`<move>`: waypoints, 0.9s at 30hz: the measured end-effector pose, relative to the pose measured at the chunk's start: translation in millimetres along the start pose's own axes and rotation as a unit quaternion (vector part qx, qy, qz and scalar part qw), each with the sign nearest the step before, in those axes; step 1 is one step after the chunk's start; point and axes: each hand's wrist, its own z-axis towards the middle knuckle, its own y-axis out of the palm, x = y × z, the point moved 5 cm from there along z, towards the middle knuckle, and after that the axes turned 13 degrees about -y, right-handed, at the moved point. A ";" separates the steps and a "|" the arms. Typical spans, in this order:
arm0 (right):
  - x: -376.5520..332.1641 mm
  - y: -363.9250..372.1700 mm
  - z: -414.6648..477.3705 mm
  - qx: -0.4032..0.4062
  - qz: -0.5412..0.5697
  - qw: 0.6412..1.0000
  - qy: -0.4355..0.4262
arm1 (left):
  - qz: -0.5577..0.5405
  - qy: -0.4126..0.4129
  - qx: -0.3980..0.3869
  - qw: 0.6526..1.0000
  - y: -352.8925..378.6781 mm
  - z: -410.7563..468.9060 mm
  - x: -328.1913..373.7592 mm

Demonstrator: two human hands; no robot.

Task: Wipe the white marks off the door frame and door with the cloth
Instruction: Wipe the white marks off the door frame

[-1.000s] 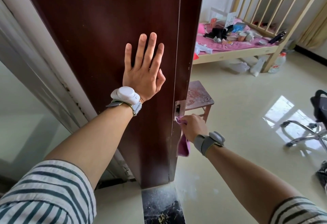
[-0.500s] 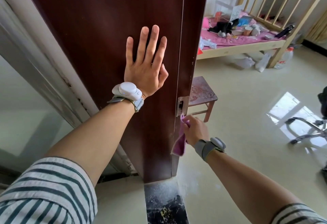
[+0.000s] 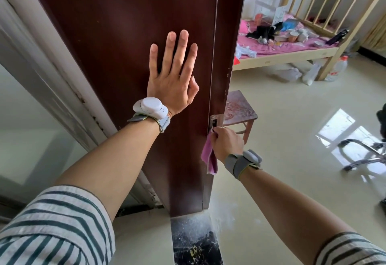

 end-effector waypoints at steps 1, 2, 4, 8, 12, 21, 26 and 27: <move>2.2 -2.6 0.1 -0.030 -0.018 0.999 0.001 | 0.000 0.001 0.001 1.000 -0.1 0.0 0.5; 4.7 -4.4 -0.9 -0.057 -0.028 0.998 0.003 | 0.000 0.001 0.002 1.000 -0.2 0.5 1.0; 8.2 -8.8 -6.5 -0.060 0.000 0.998 0.005 | -0.003 0.000 0.004 1.000 -0.4 1.2 1.2; 10.6 -0.9 -6.1 0.021 0.149 0.986 0.064 | -0.003 0.002 0.006 1.000 0.0 2.2 2.3; 20.9 23.5 3.1 -0.010 0.332 0.913 0.236 | -0.006 0.002 0.003 1.000 1.1 1.3 2.8; 24.4 23.3 -10.7 -0.089 0.469 0.845 0.242 | -0.007 -0.002 0.001 1.000 0.2 0.3 0.6; 26.6 42.4 -0.7 -0.050 0.354 0.904 0.236 | -0.003 0.002 -0.001 1.000 0.6 0.5 0.3; 33.3 44.4 -6.8 -0.066 0.338 0.900 0.269 | -0.006 0.002 0.000 1.000 0.8 0.7 1.2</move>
